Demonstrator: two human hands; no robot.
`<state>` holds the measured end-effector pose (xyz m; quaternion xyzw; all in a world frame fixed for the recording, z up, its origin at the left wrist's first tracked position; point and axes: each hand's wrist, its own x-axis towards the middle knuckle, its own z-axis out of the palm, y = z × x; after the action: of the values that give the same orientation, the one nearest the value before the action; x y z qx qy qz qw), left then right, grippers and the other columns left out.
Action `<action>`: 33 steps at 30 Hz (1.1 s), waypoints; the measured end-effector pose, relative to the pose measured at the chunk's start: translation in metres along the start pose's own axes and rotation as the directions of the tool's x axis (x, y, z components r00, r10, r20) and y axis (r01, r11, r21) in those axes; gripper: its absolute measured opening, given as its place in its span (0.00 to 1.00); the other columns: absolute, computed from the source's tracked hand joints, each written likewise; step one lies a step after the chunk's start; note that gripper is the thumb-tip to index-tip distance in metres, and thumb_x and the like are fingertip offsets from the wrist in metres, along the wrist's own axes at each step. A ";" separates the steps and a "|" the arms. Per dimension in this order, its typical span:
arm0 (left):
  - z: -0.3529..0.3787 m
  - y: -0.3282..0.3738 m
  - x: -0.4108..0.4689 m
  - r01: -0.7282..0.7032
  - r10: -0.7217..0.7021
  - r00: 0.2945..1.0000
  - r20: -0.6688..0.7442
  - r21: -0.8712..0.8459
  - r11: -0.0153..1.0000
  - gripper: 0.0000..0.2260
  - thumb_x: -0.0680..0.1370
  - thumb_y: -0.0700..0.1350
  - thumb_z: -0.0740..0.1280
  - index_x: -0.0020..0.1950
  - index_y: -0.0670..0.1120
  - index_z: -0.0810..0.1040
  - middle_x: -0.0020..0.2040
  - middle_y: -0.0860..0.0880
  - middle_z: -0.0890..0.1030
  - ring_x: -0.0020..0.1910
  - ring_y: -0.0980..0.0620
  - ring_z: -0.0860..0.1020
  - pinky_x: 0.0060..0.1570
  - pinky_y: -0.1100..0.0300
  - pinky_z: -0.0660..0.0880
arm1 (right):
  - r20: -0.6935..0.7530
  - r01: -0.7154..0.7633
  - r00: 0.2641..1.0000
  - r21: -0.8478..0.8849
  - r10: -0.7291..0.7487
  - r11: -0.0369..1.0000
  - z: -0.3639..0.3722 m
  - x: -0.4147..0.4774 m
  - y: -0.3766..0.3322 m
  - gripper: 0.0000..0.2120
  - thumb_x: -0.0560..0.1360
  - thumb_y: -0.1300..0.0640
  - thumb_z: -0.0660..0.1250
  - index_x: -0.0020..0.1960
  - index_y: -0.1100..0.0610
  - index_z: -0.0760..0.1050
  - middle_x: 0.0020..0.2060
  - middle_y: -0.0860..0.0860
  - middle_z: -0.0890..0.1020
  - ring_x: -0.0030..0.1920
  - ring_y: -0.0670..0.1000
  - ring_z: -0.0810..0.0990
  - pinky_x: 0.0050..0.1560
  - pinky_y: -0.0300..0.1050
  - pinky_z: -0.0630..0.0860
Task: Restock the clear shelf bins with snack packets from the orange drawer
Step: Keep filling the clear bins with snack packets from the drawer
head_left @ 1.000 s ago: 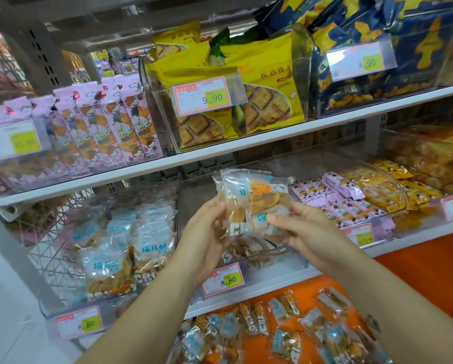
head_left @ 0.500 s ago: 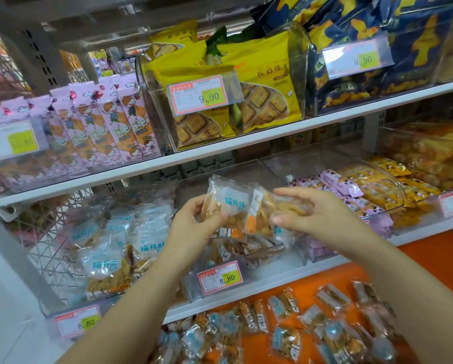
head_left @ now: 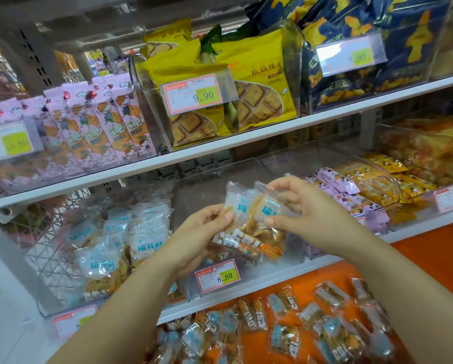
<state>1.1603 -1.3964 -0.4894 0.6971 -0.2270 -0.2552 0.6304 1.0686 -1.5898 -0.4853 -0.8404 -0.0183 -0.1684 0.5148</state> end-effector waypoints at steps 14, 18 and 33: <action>0.004 0.005 -0.011 -0.164 0.155 0.986 0.056 0.272 0.948 0.28 0.64 0.54 0.75 0.62 0.52 0.75 0.55 0.52 0.83 0.55 0.50 0.81 0.56 0.53 0.77 | -0.039 0.125 0.992 0.311 -0.119 0.942 0.010 0.002 -0.003 0.17 0.69 0.60 0.73 0.54 0.43 0.79 0.50 0.42 0.83 0.51 0.43 0.82 0.47 0.42 0.81; 0.004 0.008 -0.020 -0.265 0.271 0.962 0.025 0.311 0.913 0.31 0.61 0.56 0.75 0.63 0.56 0.74 0.58 0.56 0.81 0.56 0.56 0.80 0.53 0.59 0.77 | -0.011 0.092 0.995 0.486 -0.100 0.869 0.009 -0.001 -0.012 0.20 0.61 0.54 0.73 0.53 0.44 0.79 0.49 0.44 0.85 0.51 0.48 0.83 0.45 0.43 0.81; -0.077 0.026 -0.114 -0.387 0.446 0.890 -0.092 0.360 0.849 0.33 0.61 0.53 0.77 0.64 0.56 0.69 0.57 0.62 0.79 0.57 0.58 0.79 0.53 0.63 0.77 | 0.387 -0.065 0.921 0.276 -0.048 0.959 0.065 0.012 -0.100 0.32 0.58 0.50 0.76 0.61 0.45 0.73 0.59 0.48 0.77 0.51 0.47 0.82 0.51 0.47 0.79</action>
<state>1.1223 -1.2677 -0.4497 0.7464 -0.3575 -0.0087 0.5612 1.0771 -1.4880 -0.4224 -0.7748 -0.1407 0.0090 0.6163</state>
